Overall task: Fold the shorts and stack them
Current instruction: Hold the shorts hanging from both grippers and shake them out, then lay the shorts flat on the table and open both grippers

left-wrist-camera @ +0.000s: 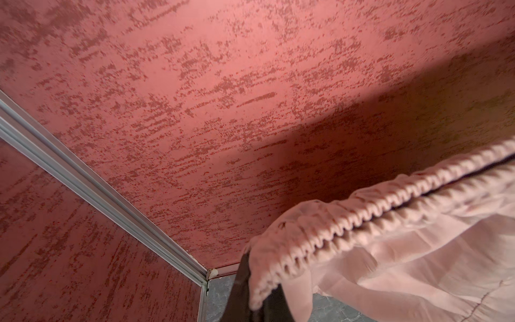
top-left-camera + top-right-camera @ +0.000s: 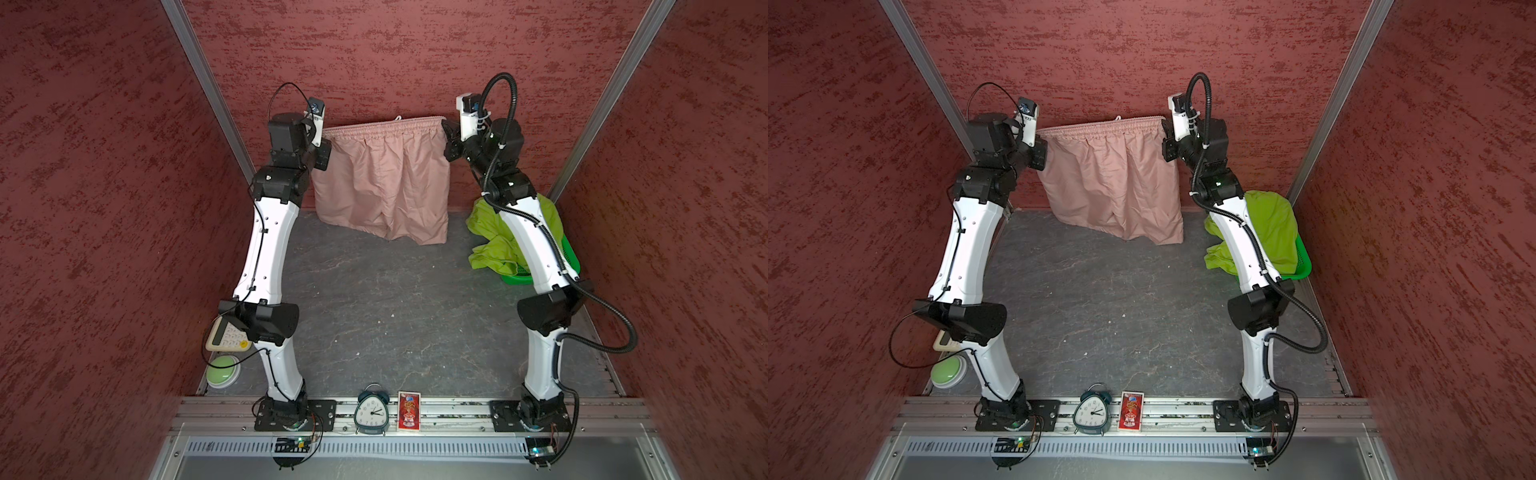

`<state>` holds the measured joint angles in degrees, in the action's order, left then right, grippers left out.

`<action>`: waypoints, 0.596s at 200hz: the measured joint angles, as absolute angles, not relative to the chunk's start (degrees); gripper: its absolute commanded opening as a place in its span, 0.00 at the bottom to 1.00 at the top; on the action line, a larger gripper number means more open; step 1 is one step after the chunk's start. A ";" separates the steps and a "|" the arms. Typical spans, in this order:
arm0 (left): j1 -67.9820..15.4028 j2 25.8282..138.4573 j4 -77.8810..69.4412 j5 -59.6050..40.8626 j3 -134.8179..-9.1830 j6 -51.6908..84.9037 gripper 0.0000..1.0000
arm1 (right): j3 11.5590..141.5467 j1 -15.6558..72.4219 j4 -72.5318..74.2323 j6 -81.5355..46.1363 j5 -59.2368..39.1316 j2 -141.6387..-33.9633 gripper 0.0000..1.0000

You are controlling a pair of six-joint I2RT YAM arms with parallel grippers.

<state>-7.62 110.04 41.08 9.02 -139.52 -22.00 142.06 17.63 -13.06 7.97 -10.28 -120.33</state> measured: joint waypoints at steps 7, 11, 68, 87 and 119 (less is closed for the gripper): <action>-7.62 110.67 41.15 9.04 -139.52 -22.02 0.00 | 142.34 17.50 -12.64 7.97 -10.37 -121.43 0.00; -7.62 111.00 41.15 9.04 -139.52 -22.00 0.00 | 142.34 17.41 -12.43 7.97 -10.44 -121.89 0.00; -6.83 109.75 41.98 6.92 -135.46 -20.05 0.00 | 131.72 16.73 -8.78 9.82 -13.30 -118.69 0.00; -6.83 102.76 42.61 6.22 -123.24 -18.13 0.00 | 114.10 16.73 -5.19 10.02 -14.85 -108.57 0.00; -7.42 83.31 41.08 4.25 -94.24 -12.32 0.00 | 77.97 17.17 3.16 7.64 -16.99 -83.90 0.00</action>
